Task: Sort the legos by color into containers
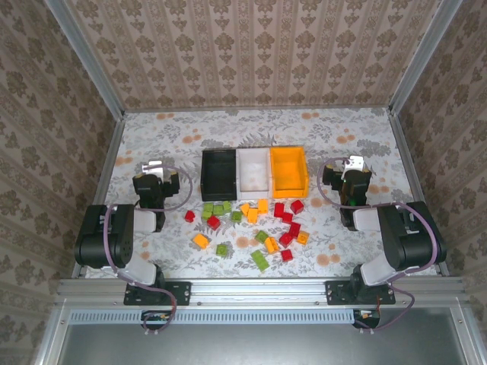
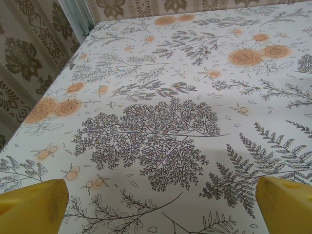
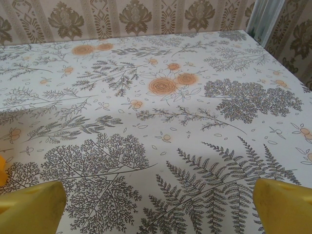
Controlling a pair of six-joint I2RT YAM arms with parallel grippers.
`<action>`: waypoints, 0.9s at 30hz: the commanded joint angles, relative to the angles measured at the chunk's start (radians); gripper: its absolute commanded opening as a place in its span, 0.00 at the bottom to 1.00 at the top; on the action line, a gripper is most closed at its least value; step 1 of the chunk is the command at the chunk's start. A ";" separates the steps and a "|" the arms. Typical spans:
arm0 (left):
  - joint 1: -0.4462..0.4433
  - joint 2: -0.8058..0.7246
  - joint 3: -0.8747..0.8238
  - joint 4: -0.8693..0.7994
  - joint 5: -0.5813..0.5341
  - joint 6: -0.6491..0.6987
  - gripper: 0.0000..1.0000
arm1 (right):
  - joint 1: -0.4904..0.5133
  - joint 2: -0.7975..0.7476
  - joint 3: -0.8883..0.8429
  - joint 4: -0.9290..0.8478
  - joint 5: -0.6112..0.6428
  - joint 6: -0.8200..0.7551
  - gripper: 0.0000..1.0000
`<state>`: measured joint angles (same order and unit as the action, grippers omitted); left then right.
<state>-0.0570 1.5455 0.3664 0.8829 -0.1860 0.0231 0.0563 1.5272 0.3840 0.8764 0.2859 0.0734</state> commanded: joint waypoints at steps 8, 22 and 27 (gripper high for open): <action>0.009 -0.005 0.020 0.014 0.009 0.009 1.00 | 0.004 0.006 0.002 0.025 -0.006 -0.012 1.00; 0.013 -0.005 0.020 0.013 0.017 0.006 1.00 | 0.002 0.007 0.003 0.024 -0.009 -0.011 1.00; 0.014 -0.005 0.020 0.013 0.018 0.006 1.00 | 0.002 0.005 0.003 0.024 -0.010 -0.010 1.00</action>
<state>-0.0505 1.5455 0.3664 0.8829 -0.1814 0.0235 0.0559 1.5272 0.3840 0.8764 0.2829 0.0734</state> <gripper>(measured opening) 0.997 0.999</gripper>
